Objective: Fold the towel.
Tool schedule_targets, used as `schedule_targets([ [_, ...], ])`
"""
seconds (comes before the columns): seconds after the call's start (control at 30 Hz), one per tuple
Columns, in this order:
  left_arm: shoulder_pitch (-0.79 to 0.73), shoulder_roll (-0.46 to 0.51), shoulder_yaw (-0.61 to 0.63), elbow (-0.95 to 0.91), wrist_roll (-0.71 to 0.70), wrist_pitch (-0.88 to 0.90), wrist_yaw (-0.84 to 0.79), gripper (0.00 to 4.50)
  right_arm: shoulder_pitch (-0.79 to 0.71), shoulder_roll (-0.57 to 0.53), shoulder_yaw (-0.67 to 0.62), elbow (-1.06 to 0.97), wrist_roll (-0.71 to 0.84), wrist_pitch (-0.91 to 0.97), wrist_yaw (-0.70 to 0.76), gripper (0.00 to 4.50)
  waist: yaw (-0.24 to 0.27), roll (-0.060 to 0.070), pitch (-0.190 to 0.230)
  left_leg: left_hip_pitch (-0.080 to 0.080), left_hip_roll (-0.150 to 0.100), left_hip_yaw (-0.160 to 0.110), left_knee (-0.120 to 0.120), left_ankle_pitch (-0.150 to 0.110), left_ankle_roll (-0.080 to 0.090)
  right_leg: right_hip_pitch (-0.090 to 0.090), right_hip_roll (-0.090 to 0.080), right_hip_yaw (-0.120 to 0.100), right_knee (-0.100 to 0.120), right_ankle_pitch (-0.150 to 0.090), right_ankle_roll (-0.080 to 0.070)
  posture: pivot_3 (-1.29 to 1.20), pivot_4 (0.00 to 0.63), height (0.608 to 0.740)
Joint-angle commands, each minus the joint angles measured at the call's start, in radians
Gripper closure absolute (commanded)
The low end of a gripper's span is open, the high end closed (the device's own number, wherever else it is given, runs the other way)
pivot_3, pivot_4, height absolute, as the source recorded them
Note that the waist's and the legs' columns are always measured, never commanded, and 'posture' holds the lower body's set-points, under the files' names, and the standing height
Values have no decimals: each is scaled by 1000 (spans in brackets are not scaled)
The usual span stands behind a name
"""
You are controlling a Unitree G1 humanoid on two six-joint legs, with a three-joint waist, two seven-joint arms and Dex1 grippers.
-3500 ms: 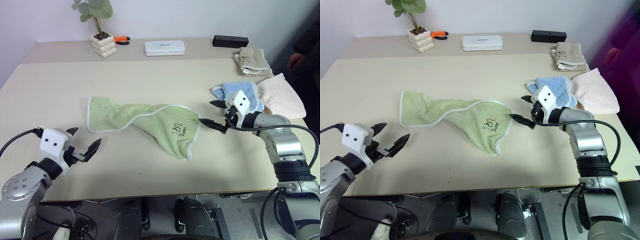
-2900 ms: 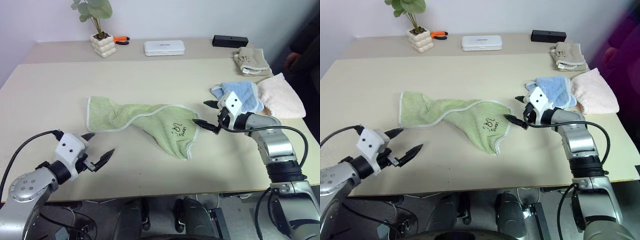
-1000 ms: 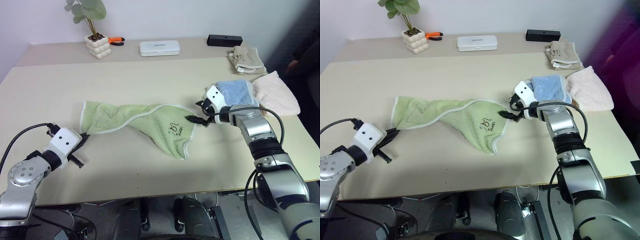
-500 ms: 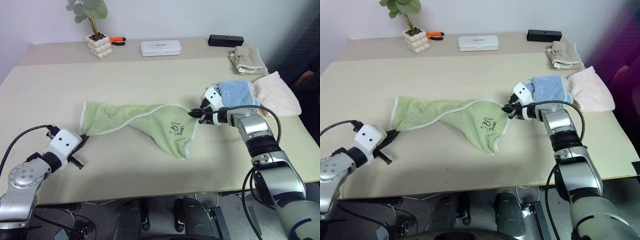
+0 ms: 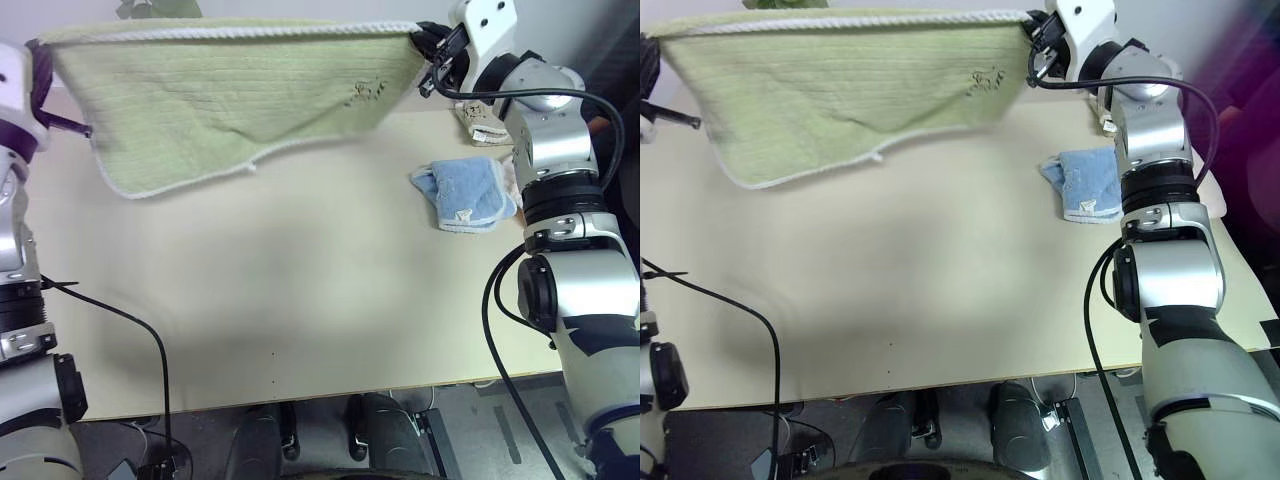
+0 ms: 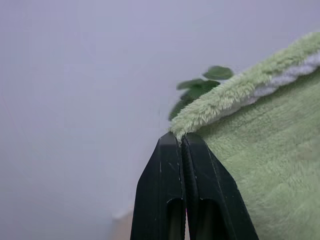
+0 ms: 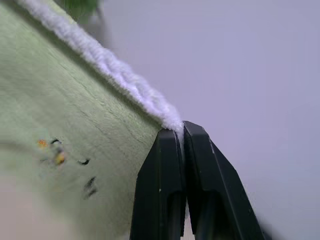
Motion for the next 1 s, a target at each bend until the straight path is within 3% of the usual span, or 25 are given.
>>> schedule_targets([
  [0.03, 66, 38, 69, -23, -29, -8, -39, 4500, 41, -31, -34, -117, 50, 16, 70, 4466, 0, 0, 0, 0, 0, 0, 1, 0, 0, 0, 0, 0, 0, 0, 0, 0, 150, 740],
  [0.17, 467, 9, 206, -355, -163, 94, -219, 4500, 323, -104, 4, -484, 170, 201, 290, 4466, 4, -1, 0, 0, 1, -1, 4, -1, 1, 1, -1, 1, 0, 0, 0, 0, 150, 740],
  [0.33, 928, -35, 355, -610, -261, 222, -402, 4500, 638, -277, 26, -785, 279, 404, 497, 4466, 19, 0, 1, 0, 1, -2, 5, -1, 1, 1, -2, 1, 0, 0, 0, 0, 150, 740],
  [0.53, 1173, -40, 422, -712, -336, 354, -519, 4500, 790, -383, 24, -886, 340, 500, 602, 4466, 21, -1, 0, 4, 1, -5, 5, -4, 3, 3, -1, 0, -1, 1, -4, 0, 150, 740],
  [0.63, 1210, -34, 418, -716, -336, 378, -547, 4500, 821, -406, 30, -900, 346, 508, 631, 4466, 22, -1, 0, 6, 2, -6, 4, -6, 2, 3, -2, 0, -4, 0, -7, 0, 150, 740],
  [0.77, 1148, -29, 384, -680, -312, 363, -528, 4500, 771, -354, 40, -835, 291, 466, 555, 4466, 22, -1, 0, 6, 3, -5, 4, -5, 5, 3, -2, 0, -4, 0, -7, 0, 150, 740],
  [1.0, 858, 6, 219, -429, -163, 255, -413, 4500, 603, -223, 100, -550, 108, 303, 394, 4466, 20, 0, 0, 6, 3, -4, 4, -3, 3, 4, 0, 0, -4, 2, -6, 0, 150, 740],
])
